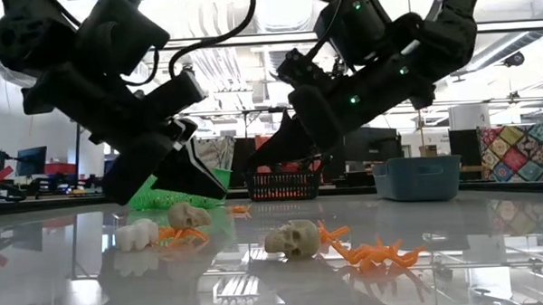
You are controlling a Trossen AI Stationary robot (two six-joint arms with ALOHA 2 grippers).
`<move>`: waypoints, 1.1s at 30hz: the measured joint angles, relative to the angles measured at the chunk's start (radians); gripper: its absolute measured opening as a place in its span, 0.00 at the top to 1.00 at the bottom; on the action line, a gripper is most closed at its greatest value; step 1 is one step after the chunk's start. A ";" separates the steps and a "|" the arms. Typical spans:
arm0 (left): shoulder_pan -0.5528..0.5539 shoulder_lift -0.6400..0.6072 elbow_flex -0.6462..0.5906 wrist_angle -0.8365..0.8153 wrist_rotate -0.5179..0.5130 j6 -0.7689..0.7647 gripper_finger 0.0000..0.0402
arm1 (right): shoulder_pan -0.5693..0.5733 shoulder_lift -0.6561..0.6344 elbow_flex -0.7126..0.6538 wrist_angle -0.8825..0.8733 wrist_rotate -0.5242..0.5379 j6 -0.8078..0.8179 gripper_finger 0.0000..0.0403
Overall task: Sort Halloween decoration
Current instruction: Put the orange spider toy into the black bin
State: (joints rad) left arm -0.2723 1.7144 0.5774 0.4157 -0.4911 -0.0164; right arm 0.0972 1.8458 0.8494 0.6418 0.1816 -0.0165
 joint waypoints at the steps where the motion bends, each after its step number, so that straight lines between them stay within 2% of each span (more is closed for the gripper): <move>1: 0.002 0.006 0.000 0.013 0.000 0.000 1.00 | -0.006 0.003 0.000 0.001 -0.012 0.011 0.97; 15: 0.006 0.080 -0.003 0.081 -0.023 -0.016 1.00 | -0.021 0.010 0.000 -0.001 -0.059 0.093 0.94; 18: 0.006 0.080 -0.003 0.080 -0.024 -0.018 1.00 | -0.021 0.010 0.000 -0.007 -0.059 0.108 0.86; 26: 0.007 0.080 -0.009 0.080 -0.024 -0.020 1.00 | -0.021 0.024 0.000 0.008 -0.040 0.026 0.54; 29: 0.007 0.080 -0.011 0.081 -0.024 -0.022 1.00 | -0.022 0.050 0.001 0.023 -0.040 0.016 0.47; 33: 0.008 0.080 -0.012 0.081 -0.023 -0.023 1.00 | -0.024 0.109 0.032 0.049 -0.026 0.004 0.45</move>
State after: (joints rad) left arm -0.2646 1.7943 0.5652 0.4965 -0.5144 -0.0391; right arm 0.0736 1.9548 0.8809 0.6910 0.1555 -0.0125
